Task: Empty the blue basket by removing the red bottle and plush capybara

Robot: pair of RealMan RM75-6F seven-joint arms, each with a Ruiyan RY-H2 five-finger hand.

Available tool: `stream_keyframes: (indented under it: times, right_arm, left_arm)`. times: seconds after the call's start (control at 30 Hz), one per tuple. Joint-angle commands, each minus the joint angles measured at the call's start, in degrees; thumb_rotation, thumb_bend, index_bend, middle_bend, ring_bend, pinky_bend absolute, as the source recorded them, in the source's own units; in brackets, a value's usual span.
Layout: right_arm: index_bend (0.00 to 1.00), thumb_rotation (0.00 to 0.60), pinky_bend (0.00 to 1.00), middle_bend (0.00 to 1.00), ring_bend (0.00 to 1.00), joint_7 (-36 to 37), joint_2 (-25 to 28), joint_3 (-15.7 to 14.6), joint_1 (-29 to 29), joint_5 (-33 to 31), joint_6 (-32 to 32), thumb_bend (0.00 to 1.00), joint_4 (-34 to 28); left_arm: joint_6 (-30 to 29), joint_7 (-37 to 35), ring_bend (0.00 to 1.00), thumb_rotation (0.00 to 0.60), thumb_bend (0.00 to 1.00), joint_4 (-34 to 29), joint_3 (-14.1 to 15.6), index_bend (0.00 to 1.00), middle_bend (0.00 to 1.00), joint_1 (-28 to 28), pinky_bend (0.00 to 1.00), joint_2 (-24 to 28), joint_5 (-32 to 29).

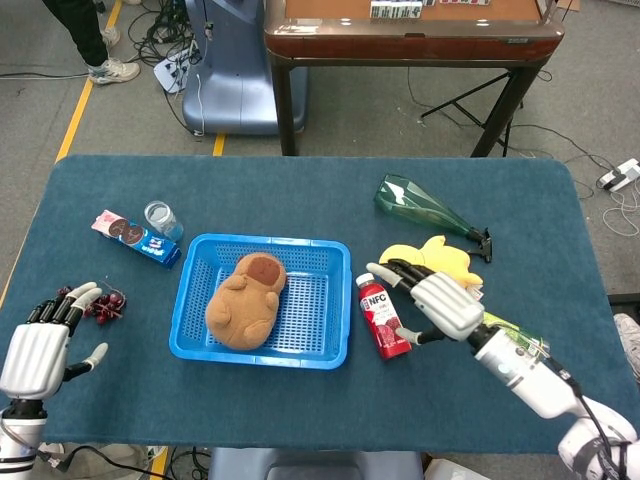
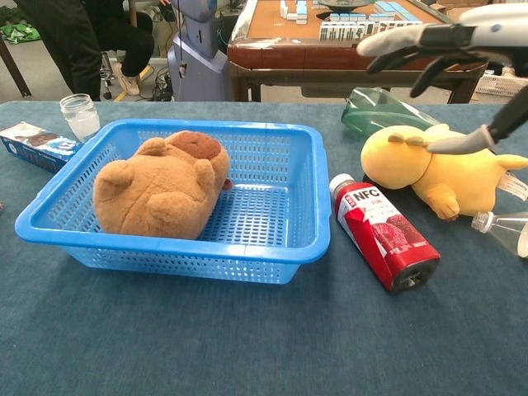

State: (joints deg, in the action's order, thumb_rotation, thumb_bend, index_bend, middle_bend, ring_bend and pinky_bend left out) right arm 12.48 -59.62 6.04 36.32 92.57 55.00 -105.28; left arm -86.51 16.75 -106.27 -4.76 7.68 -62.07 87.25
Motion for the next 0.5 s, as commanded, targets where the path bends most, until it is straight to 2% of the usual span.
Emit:
stream_keyframes:
  times: [0.03,0.3,0.5]
  right_arm:
    - [0.00,0.600,0.19,0.12,0.05,-3.43,-4.63,2.27,4.53,-1.23,-4.37,0.18,0.45]
    - [0.00,0.600,0.19,0.12,0.05,-10.31,-15.80,6.57,13.92,-8.43,-12.99,0.10,6.93]
    - [0.00,0.600,0.19,0.11,0.05,-17.19,-24.54,8.58,20.15,-12.35,-16.07,0.04,15.54]
  left_arm:
    - [-0.50,-0.18,0.20,0.600,0.24,-0.13,0.30,0.23,0.20,-0.35,0.23,0.12,0.44]
    - [-2.03,-0.47,0.20,0.600,0.24,-0.55,1.13,0.23,0.20,-1.43,0.23,1.04,1.87]
    - [-2.95,-0.73,0.20,0.600,0.24,-0.70,1.78,0.23,0.20,-2.23,0.23,1.59,2.84]
